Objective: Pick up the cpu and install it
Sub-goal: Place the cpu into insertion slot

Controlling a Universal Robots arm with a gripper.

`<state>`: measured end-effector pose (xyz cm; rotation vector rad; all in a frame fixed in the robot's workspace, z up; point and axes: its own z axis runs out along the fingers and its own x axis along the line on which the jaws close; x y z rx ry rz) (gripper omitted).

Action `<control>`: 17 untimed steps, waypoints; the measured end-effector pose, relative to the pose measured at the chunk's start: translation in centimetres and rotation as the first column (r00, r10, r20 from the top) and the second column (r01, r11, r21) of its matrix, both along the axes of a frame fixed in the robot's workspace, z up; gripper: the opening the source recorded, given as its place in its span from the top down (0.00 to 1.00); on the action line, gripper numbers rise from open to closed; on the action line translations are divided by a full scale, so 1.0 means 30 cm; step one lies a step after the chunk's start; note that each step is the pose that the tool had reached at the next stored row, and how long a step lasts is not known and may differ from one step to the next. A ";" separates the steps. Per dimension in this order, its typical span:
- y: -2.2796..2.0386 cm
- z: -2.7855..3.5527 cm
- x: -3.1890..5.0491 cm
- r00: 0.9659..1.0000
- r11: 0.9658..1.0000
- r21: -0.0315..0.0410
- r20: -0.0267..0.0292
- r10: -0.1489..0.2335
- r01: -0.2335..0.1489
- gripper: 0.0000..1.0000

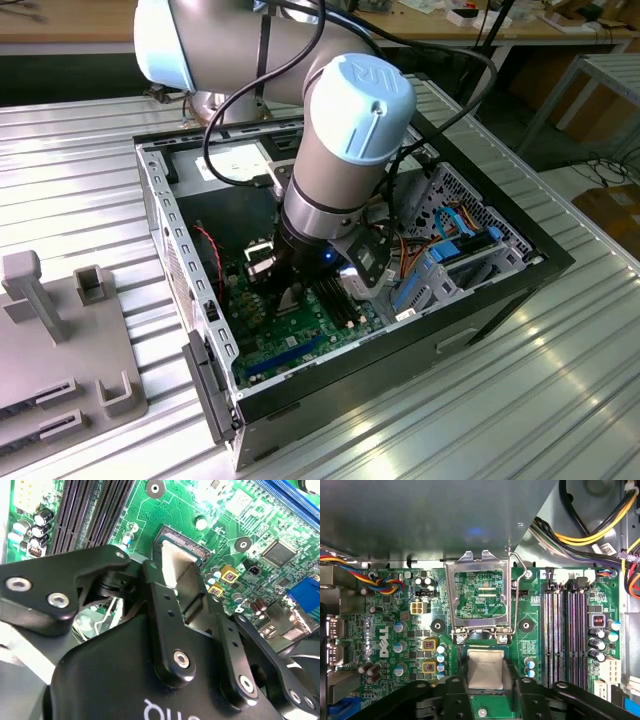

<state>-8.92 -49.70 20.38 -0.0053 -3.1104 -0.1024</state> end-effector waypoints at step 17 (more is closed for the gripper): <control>-0.020 -0.001 0.000 1.000 1.000 0.000 0.000 0.016 -0.016 0.75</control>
